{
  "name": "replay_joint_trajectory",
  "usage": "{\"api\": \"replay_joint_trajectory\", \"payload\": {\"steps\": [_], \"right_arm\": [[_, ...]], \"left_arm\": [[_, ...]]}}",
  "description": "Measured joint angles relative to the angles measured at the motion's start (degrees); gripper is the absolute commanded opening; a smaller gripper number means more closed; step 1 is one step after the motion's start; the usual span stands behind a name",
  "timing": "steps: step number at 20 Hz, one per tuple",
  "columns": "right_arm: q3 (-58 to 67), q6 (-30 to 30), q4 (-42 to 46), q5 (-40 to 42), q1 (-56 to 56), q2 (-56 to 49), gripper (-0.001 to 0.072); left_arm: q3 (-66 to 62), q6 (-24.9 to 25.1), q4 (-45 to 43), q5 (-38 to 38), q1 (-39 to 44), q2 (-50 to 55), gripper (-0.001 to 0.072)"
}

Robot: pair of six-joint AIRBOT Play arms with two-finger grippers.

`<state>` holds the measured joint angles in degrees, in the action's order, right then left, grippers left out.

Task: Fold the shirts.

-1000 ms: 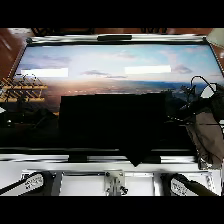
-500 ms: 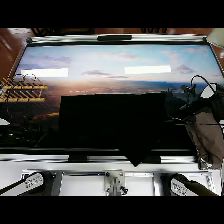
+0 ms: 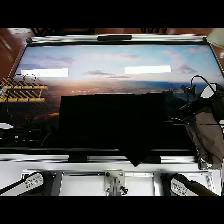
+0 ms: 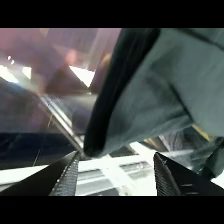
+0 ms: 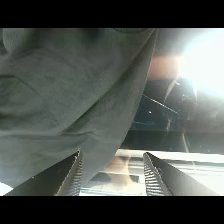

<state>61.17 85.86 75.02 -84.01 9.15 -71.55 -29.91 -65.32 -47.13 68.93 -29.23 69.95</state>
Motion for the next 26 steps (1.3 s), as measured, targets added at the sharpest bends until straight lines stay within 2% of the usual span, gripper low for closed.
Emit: {"api": "replay_joint_trajectory", "payload": {"steps": [3, 5, 7, 14, 17, 26], "right_arm": [[0.02, 0.0, 0.0, 0.04, 0.0, 0.0, 0.0491], [0.02, 0.0, -0.07, 0.0, 0.0, 0.0, 0.049], [0.02, -0.02, -0.09, -0.31, 0.0, 0.0, 0.0491], [-1.84, -0.9, -0.07, -1.53, 0.28, 0.02, 0.0501], [-7.39, -2.71, -3.69, -1.42, 2.03, 0.02, 0.0501], [-20.22, -3.89, -10.69, 6.47, 5.66, 0.02, 0.0498]], "left_arm": [[0.09, 0.2, 0.76, -1.62, 1.7, 0.0, 0.0476], [0.15, 0.2, 1.11, -3.34, 3.52, 0.02, 0.0285], [0.15, -0.17, 1.6, -5.57, 4.85, 0.04, 0.0027], [0.15, -1.16, 2.4, -6.43, 6.54, 0.0, 0.003], [0.15, -1.14, 2.56, -5.79, 6.69, -0.04, 0.003], [0.15, -0.72, 2.62, -3.85, 6.71, -0.04, 0.003]]}}
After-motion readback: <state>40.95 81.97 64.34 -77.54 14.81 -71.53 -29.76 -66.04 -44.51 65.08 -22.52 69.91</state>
